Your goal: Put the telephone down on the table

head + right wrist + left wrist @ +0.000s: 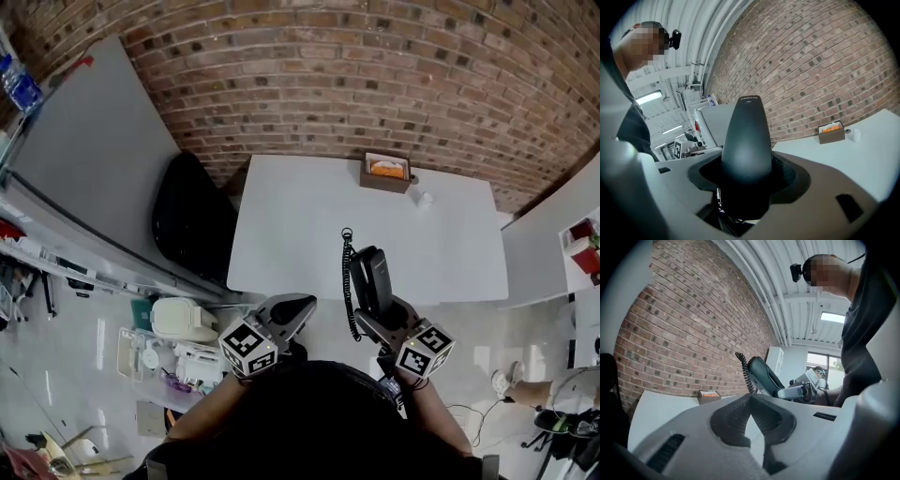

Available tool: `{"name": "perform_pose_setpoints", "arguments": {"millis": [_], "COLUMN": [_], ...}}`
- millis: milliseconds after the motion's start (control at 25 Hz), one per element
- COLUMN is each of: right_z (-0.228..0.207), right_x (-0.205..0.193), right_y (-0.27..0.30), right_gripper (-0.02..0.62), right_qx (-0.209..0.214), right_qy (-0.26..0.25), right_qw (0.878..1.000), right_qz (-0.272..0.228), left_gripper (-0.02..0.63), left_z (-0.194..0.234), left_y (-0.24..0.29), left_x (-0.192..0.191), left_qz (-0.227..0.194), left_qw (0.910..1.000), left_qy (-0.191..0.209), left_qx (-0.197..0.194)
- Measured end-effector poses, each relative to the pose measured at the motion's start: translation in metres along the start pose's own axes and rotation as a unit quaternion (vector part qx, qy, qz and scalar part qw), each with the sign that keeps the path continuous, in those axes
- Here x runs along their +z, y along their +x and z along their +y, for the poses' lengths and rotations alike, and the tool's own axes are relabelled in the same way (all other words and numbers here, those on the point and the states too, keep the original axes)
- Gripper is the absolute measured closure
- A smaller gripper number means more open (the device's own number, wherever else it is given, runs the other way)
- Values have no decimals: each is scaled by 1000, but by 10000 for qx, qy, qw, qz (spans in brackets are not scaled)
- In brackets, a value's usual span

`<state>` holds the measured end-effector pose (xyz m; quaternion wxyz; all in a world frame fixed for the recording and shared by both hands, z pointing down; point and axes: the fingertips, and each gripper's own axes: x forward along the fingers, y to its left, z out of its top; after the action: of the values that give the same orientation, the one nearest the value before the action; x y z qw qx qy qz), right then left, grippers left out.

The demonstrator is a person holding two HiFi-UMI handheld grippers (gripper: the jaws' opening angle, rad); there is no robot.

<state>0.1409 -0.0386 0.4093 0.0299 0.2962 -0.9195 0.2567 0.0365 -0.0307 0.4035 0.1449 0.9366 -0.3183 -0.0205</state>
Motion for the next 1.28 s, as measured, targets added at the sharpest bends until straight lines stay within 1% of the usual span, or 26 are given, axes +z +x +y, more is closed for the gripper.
{"name": "perform_pose_setpoints", "arguments": {"millis": [240,520,680,920,1280], "right_z": [4,22,27,28,30], "right_x": [32,56,56,61,70], "right_y": [80,151,178,210,249], "right_gripper": [325,325,325,325,325], "right_qx": [-209,-347,-399,-389,-159], "right_qy": [-22,-124,-118,-96,-185], "right_qw": [9996,9989,9988,9990,9997], "right_qz": [-178,-296,-266,-203,-16], "left_gripper": [598,598,598,598,598], "left_z": [81,147,172,200,229], "left_y": [-25,-51,-62,-71,-83], "left_x": [33,64,67,71,81], "left_qz": [-2,-52,-72,-83,-168], "left_qw": [9999,9993,9991,9992,9996], "left_qy": [59,124,93,31,33], "left_qx": [-140,-345,-413,-386,-214]}}
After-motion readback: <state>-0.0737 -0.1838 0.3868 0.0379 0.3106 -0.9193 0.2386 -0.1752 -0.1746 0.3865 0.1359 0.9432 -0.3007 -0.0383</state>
